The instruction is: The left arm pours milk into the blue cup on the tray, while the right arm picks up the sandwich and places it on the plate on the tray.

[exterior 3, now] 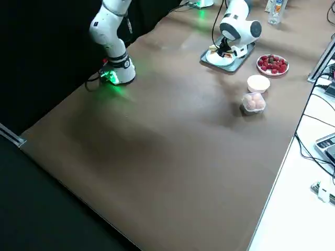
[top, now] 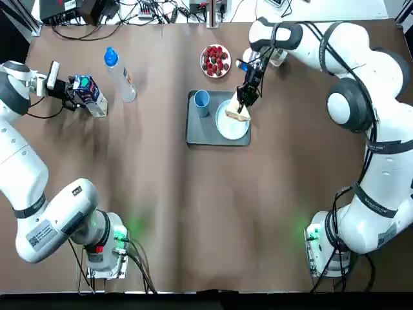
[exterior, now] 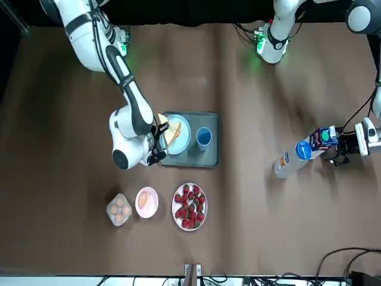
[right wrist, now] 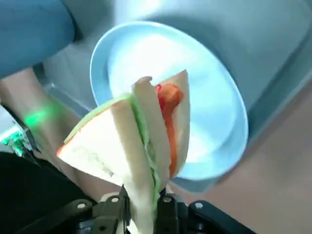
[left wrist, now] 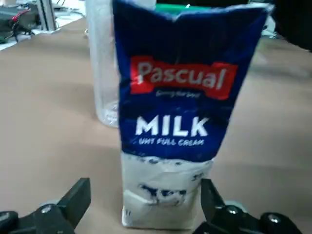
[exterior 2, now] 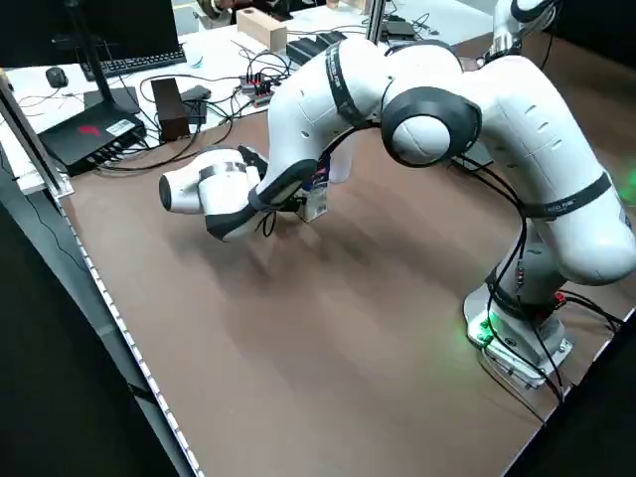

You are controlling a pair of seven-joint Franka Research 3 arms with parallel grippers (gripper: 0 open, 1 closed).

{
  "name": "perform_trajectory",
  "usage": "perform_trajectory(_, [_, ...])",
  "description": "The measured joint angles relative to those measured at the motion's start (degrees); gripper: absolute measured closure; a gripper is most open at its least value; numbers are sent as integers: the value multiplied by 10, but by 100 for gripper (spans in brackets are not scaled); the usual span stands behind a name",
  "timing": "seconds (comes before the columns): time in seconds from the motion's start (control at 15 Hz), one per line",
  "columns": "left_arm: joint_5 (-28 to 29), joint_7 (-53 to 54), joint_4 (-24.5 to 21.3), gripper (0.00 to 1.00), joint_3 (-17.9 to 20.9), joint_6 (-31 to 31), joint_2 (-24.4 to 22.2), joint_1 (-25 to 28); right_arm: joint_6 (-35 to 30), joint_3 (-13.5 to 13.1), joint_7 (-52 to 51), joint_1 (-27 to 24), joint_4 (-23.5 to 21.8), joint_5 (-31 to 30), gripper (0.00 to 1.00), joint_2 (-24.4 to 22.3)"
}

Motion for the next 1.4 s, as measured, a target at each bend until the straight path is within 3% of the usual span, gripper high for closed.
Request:
perform_trajectory(0.4, [0, 5, -11, 0, 0, -27, 0, 0, 42, -1, 0, 7, -4, 37, 83, 19])
perform_trajectory(0.6, [-1, 5, -14, 0, -3, -27, 0, -3, 47, -1, 0, 12, -4, 41, 79, 21])
perform_trajectory(0.93, [-41, 5, -38, 0, -8, -27, 0, -7, 53, -5, 0, 14, -3, 42, 34, 21])
perform_trajectory(1.2, [-56, 31, -55, 1, -11, -28, 0, -7, 54, -11, 0, 13, 2, 42, 6, 21])
perform_trajectory(1.33, [-62, 37, -63, 5, -12, -29, 0, -7, 54, -19, -1, 10, 11, 39, 3, 20])
perform_trajectory(1.4, [-63, 38, -64, 15, -12, -30, 0, -7, 53, -26, -1, 7, 17, 32, 0, 18])
